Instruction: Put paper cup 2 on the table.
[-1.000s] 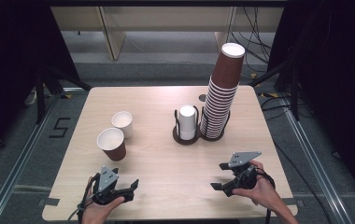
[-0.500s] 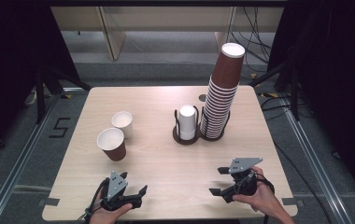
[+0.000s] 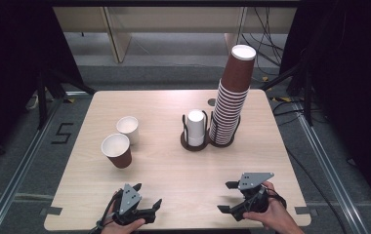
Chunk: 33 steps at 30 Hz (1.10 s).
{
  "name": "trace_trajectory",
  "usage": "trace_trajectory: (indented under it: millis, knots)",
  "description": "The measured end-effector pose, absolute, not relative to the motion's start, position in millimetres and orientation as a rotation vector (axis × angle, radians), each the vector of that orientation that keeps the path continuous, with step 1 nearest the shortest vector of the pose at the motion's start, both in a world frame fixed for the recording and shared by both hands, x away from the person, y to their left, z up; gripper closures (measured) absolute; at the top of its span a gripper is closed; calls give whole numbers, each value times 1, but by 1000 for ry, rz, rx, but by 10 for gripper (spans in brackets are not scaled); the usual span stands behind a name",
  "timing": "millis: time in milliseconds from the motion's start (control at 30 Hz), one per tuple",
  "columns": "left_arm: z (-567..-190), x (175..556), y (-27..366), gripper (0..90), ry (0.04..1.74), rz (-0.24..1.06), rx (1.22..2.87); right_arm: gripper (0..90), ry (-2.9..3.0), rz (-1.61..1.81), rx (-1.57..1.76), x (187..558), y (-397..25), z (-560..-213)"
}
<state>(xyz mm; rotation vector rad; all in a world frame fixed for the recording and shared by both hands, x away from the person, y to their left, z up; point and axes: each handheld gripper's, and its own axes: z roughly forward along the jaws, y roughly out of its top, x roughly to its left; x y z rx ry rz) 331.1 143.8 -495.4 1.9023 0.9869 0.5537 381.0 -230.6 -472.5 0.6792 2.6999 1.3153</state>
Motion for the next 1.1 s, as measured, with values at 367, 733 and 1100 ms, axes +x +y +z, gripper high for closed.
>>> trace_trajectory:
  millis: [367, 733, 1100]
  knots:
    - [-501, 321, 133, 146, 921, 515, 1937, 157, 2712, 1291, 681, 368, -235, -480]
    - [-503, 311, 123, 146, 898, 483, 1954, 158, 2744, 1266, 694, 357, -235, -488]
    - [-505, 310, 119, 147, 859, 474, 2001, 158, 2749, 1246, 716, 355, -236, -490]
